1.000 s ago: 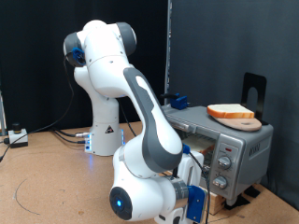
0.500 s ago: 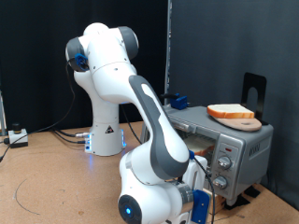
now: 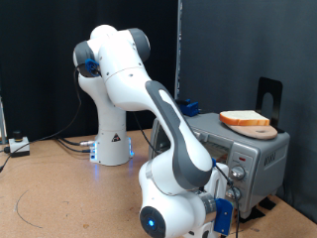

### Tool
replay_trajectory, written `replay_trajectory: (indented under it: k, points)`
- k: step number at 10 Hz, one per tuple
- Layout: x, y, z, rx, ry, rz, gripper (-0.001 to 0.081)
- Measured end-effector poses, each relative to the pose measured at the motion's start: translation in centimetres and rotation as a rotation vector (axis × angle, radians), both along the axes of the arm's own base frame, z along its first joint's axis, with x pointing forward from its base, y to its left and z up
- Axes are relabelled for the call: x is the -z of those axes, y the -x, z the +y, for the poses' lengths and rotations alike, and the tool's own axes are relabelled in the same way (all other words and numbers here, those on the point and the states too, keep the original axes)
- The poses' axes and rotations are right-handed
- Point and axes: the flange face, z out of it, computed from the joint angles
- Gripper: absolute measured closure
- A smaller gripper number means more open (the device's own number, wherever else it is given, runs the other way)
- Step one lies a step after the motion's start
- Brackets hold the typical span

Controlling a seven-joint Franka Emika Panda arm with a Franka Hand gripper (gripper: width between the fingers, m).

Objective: Make a piece of toast with the oven

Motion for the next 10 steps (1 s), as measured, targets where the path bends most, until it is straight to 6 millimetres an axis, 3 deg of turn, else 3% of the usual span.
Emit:
replay_trajectory:
  k: [5, 6, 7, 8, 9, 10]
  points:
    - [0.5, 0.4, 1.2, 0.015, 0.004, 0.004, -0.0001]
    - [0.6, 0.5, 1.3, 0.018, 0.006, 0.002, 0.0093]
    - [0.6, 0.4, 1.4, 0.02, 0.006, 0.001, 0.0275]
    - [0.3, 0.4, 1.5, 0.021, 0.0, 0.0, 0.0275]
    - [0.0, 0.3, 1.5, 0.022, -0.006, -0.001, 0.0411]
    - [0.0, 0.3, 1.5, 0.026, -0.004, -0.003, 0.0411]
